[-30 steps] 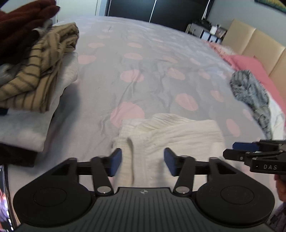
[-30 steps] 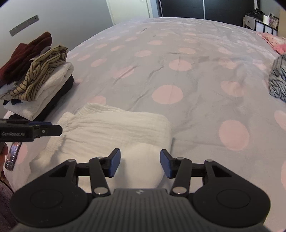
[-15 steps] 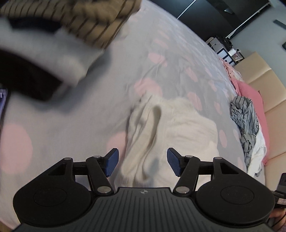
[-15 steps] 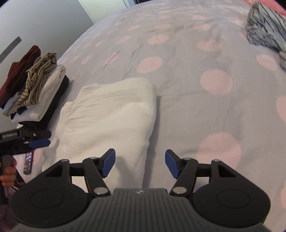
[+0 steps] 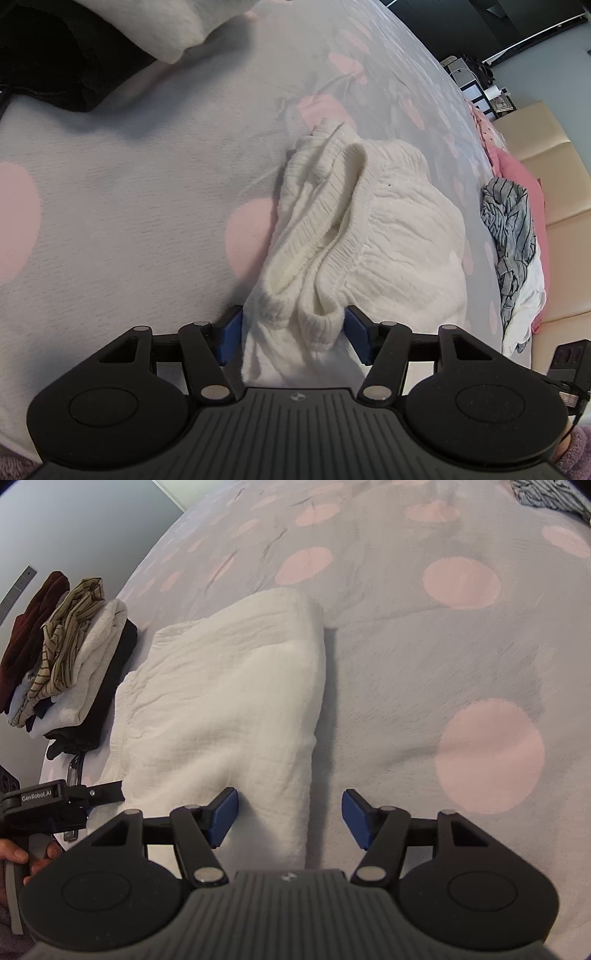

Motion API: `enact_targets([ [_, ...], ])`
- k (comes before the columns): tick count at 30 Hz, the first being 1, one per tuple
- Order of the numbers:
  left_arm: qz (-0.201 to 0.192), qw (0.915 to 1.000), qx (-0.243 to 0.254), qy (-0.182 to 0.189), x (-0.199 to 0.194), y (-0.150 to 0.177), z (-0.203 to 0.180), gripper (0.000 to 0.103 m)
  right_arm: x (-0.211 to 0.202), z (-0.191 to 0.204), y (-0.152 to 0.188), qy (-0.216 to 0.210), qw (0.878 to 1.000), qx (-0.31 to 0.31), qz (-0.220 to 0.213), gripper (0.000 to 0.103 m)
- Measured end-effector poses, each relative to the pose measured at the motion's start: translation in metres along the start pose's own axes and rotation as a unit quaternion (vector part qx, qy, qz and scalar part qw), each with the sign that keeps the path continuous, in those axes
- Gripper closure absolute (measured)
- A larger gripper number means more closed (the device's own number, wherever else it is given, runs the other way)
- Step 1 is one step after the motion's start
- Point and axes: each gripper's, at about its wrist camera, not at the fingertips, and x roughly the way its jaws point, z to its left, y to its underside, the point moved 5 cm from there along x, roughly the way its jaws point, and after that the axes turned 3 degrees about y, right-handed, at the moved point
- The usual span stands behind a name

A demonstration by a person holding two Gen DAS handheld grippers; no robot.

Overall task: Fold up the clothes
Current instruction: 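Grasp the folded garment's waistband edge with the left gripper, then lift the folded garment with the left gripper while the right gripper pinches it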

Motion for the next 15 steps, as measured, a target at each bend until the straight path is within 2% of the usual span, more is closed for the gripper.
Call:
enact_targets([
  [9,-0.002,0.9997,0.021,0.015,0.01,0.001,-0.011,0.071,0.017,0.01,-0.009,0.0,1.0,-0.023,-0.01,0.037],
  [10,-0.003,0.9995,0.024,0.019,0.01,0.001,-0.013,0.073,0.018,0.012,-0.01,-0.002,1.0,-0.026,-0.013,0.043],
  [11,-0.004,0.9995,0.024,0.021,0.01,0.001,-0.014,0.074,0.018,0.014,-0.011,-0.006,0.999,-0.031,-0.015,0.057],
  [14,-0.009,0.9993,0.025,0.026,0.007,0.001,-0.015,0.079,0.016,0.016,-0.014,-0.013,1.0,-0.019,-0.019,0.074],
  [15,-0.01,0.9992,0.025,0.028,0.006,0.001,-0.015,0.08,0.014,0.016,-0.016,-0.015,1.0,-0.011,-0.02,0.076],
])
